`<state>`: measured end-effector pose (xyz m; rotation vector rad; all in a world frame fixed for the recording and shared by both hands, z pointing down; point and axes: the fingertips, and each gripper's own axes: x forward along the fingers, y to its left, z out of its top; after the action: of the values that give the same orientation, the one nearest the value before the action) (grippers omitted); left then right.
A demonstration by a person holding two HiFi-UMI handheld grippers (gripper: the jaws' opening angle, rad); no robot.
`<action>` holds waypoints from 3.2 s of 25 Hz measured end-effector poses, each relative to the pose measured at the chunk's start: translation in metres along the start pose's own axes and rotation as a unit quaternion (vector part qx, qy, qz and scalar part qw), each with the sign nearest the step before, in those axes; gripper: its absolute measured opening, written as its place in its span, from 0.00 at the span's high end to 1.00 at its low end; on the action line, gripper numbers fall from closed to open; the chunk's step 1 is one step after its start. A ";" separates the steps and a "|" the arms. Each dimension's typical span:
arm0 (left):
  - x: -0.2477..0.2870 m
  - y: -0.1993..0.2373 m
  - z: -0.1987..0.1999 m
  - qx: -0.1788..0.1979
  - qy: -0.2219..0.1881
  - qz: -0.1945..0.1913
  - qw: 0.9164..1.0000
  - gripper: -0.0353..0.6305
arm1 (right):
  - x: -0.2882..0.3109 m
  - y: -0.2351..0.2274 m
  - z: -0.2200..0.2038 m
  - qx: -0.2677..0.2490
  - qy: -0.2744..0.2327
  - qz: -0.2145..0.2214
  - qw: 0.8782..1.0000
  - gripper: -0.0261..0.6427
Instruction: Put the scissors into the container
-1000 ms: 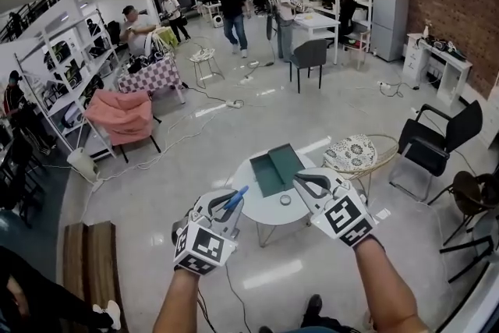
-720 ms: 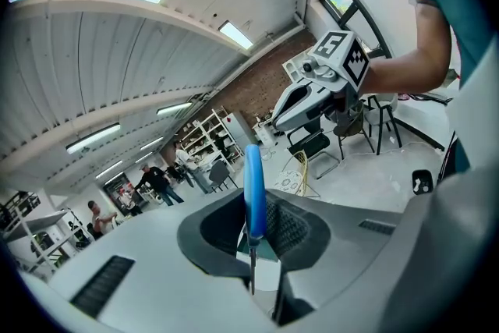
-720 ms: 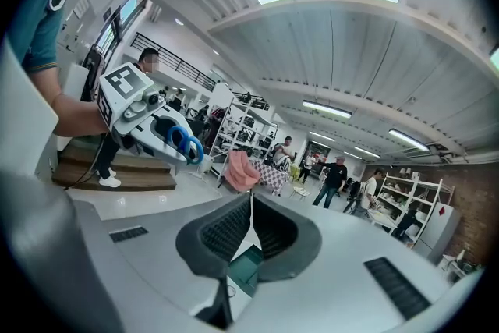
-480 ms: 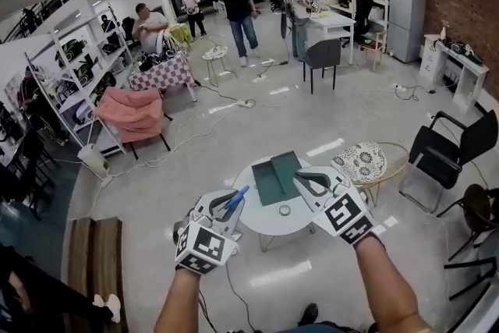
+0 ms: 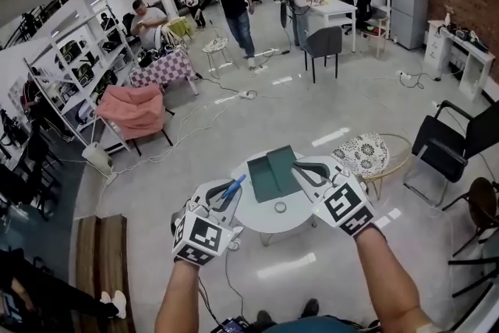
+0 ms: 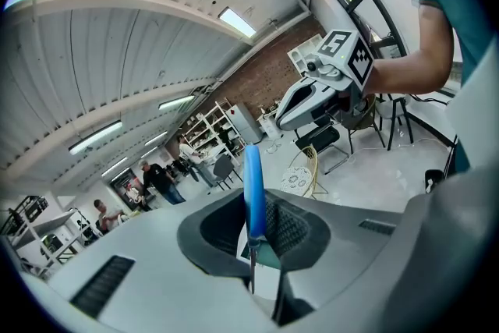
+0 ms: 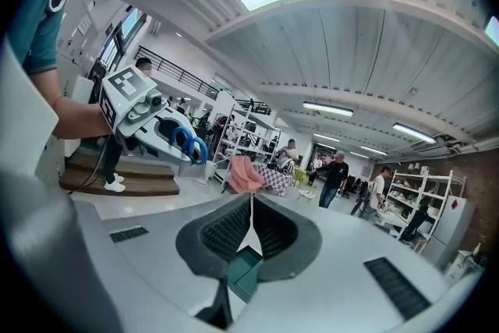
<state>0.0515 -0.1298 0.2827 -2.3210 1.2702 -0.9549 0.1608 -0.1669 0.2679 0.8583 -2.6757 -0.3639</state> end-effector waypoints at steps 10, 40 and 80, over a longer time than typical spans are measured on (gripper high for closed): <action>0.091 0.026 0.008 0.002 -0.022 -0.019 1.000 0.86 | 0.025 -0.062 -0.047 0.012 0.022 -0.022 0.999 0.90; 0.210 0.283 -0.193 -0.012 -0.072 -0.104 0.992 0.86 | 0.350 -0.072 -0.014 0.038 0.081 -0.094 0.992 0.90; 0.466 0.289 -0.337 -0.086 0.025 -0.135 0.987 0.86 | 0.533 -0.192 -0.218 0.092 0.107 -0.027 0.990 0.90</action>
<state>-0.1829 -0.6666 0.5484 -2.6707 1.1142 -1.0291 -0.0729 -0.6690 0.5176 0.9659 -2.5171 -0.0333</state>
